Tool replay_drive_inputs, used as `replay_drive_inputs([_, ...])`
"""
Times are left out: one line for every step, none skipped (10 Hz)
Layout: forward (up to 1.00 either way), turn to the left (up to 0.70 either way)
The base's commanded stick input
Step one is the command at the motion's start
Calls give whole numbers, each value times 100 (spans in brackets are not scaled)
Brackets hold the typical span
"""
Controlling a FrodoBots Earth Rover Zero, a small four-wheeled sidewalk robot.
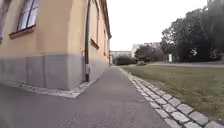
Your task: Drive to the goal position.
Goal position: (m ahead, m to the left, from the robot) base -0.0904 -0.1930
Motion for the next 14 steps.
replay_drive_inputs([39,0])
replay_drive_inputs([70,0])
replay_drive_inputs([70,0])
replay_drive_inputs([70,0])
replay_drive_inputs([70,0])
replay_drive_inputs([70,0])
replay_drive_inputs([70,0])
replay_drive_inputs([70,0])
replay_drive_inputs([70,0])
replay_drive_inputs([70,0])
replay_drive_inputs([70,0])
replay_drive_inputs([70,0])
replay_drive_inputs([70,0])
replay_drive_inputs([70,0])
